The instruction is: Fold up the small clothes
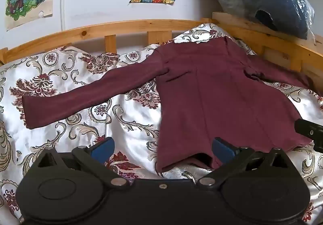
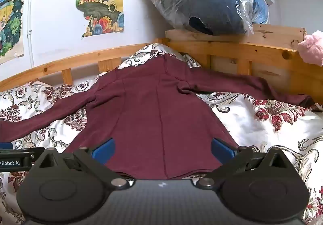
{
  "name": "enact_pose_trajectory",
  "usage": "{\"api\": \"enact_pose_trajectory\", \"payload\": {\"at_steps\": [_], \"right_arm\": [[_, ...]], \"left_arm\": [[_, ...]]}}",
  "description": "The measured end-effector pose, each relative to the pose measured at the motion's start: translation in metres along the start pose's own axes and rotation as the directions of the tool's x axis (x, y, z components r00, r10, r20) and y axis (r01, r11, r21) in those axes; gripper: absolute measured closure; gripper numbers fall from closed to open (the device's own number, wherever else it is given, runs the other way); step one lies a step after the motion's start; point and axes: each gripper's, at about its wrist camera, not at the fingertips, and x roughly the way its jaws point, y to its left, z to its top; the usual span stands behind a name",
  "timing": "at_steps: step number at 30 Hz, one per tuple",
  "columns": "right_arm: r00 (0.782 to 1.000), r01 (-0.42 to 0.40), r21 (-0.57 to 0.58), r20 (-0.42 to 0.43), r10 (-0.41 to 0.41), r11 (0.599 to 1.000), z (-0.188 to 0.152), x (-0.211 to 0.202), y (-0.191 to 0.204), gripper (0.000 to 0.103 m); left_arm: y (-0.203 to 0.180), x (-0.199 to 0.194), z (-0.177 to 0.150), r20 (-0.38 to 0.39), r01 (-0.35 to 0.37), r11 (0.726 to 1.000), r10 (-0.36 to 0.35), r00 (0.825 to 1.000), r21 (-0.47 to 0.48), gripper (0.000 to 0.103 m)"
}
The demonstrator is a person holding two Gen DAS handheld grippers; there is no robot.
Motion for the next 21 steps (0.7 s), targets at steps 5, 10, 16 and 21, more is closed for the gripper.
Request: {"api": "enact_pose_trajectory", "payload": {"at_steps": [5, 10, 16, 21], "right_arm": [[1.0, 0.001, -0.001, -0.001, -0.001, 1.0, 0.0001, -0.0001, -0.0006, 0.0], [1.0, 0.002, -0.003, -0.005, -0.002, 1.0, -0.0003, 0.0013, -0.0002, 0.0], [1.0, 0.001, -0.004, -0.007, -0.001, 1.0, -0.0005, 0.002, -0.0003, 0.0], [1.0, 0.001, -0.004, -0.009, -0.001, 1.0, -0.0007, 0.0025, -0.0004, 0.0]], "left_arm": [[0.0005, 0.0001, 0.0001, 0.001, 0.001, 1.0, -0.001, 1.0, 0.003, 0.001], [0.002, -0.0008, 0.0015, 0.001, 0.001, 1.0, -0.001, 1.0, 0.006, 0.001], [0.0015, -0.0004, 0.0015, 0.0, 0.0, 1.0, 0.0, 1.0, 0.005, 0.001], [0.0015, -0.0004, 0.0016, 0.0, 0.0, 1.0, 0.0, 1.0, 0.004, 0.001]]}}
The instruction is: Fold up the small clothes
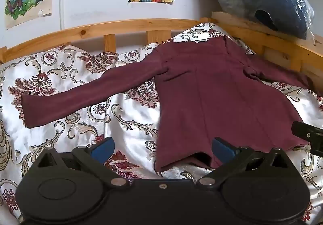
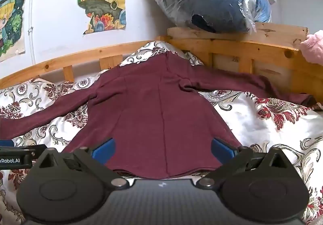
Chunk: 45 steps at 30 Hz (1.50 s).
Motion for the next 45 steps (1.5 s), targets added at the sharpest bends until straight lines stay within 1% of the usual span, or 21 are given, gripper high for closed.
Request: {"api": "enact_pose_trajectory", "payload": {"at_steps": [37, 40, 45], "right_arm": [[1.0, 0.0, 0.004, -0.004, 0.0, 1.0, -0.001, 0.0, -0.001, 0.0], [1.0, 0.0, 0.009, -0.003, 0.0, 1.0, -0.002, -0.002, -0.001, 0.0], [1.0, 0.0, 0.011, -0.002, 0.0, 1.0, 0.0, 0.001, -0.001, 0.0]], "left_arm": [[-0.002, 0.002, -0.005, -0.007, 0.004, 1.0, -0.004, 1.0, -0.003, 0.001], [0.0, 0.005, -0.011, -0.008, 0.005, 1.0, -0.005, 1.0, -0.006, 0.001], [0.0, 0.005, -0.012, -0.01, 0.008, 1.0, -0.008, 1.0, -0.004, 0.001]]}}
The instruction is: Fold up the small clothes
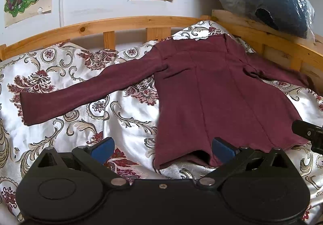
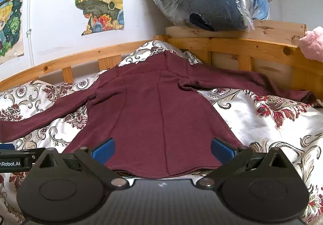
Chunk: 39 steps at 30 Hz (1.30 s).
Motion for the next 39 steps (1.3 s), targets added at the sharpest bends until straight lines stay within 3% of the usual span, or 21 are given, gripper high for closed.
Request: {"api": "enact_pose_trajectory", "payload": {"at_steps": [25, 39], "right_arm": [[1.0, 0.011, 0.007, -0.015, -0.011, 1.0, -0.003, 0.001, 0.001, 0.0], [0.994, 0.045, 0.067, -0.103, -0.038, 0.997, -0.002, 0.017, -0.007, 0.0]], "left_arm": [[-0.002, 0.0, 0.001, -0.022, -0.013, 1.0, 0.013, 1.0, 0.006, 0.001], [-0.002, 0.014, 0.001, -0.102, -0.038, 0.999, 0.038, 0.994, -0.001, 0.001]]}}
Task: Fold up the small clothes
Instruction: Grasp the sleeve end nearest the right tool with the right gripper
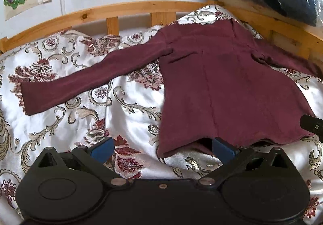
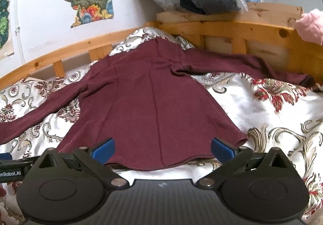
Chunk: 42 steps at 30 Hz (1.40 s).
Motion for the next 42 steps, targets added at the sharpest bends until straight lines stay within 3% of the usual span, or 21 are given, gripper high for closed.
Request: {"api": "enact_pose_trajectory", "payload": {"at_steps": [9, 19, 24, 28, 31, 33, 35, 37, 39, 42], "right_arm": [[0.999, 0.02, 0.08, -0.041, -0.017, 0.997, 0.002, 0.01, -0.013, 0.0], [0.999, -0.029, 0.19, -0.035, 0.036, 0.981, 0.017, 0.013, -0.034, 0.0], [0.999, 0.016, 0.177, 0.028, -0.021, 0.984, 0.047, 0.018, -0.06, 0.0], [0.99, 0.126, 0.151, 0.048, -0.135, 0.98, 0.065, 0.027, -0.085, 0.0], [0.967, 0.239, 0.102, 0.07, -0.246, 0.966, 0.074, 0.03, -0.104, 0.0], [0.936, 0.344, 0.018, 0.076, -0.344, 0.939, 0.081, 0.038, -0.111, 0.0], [0.901, 0.432, -0.064, 0.074, -0.428, 0.899, 0.087, 0.049, -0.12, 0.0], [0.876, 0.482, -0.133, 0.074, -0.476, 0.866, 0.093, 0.061, -0.128, 0.0], [0.858, 0.512, -0.203, 0.066, -0.51, 0.835, 0.098, 0.076, -0.136, 0.001], [0.814, 0.561, -0.338, 0.06, -0.577, 0.756, 0.1, 0.099, -0.142, 0.011]], "left_arm": [[-0.008, 0.011, 0.016, -0.032, -0.007, 1.0, 0.006, 0.999, -0.005, 0.001], [-0.046, 0.021, 0.059, 0.001, 0.062, 0.989, -0.062, 0.998, 0.133, 0.001], [-0.074, 0.033, 0.088, 0.001, 0.131, 0.974, -0.134, 0.991, 0.186, 0.001], [-0.092, 0.052, 0.096, -0.008, 0.175, 0.972, -0.176, 0.984, 0.158, 0.001], [-0.105, 0.067, 0.089, -0.006, 0.195, 0.969, -0.197, 0.98, 0.153, 0.001], [-0.111, 0.076, 0.081, -0.022, 0.211, 0.966, -0.21, 0.977, 0.151, 0.001], [-0.115, 0.081, 0.073, -0.036, 0.271, 0.946, -0.269, 0.962, 0.178, 0.001], [-0.12, 0.084, 0.065, -0.044, 0.315, 0.916, -0.314, 0.948, 0.247, 0.001], [-0.125, 0.087, 0.06, -0.049, 0.313, 0.9, -0.313, 0.948, 0.304, 0.001], [-0.124, 0.091, 0.059, -0.068, 0.337, 0.887, -0.333, 0.941, 0.317, 0.001]]}}
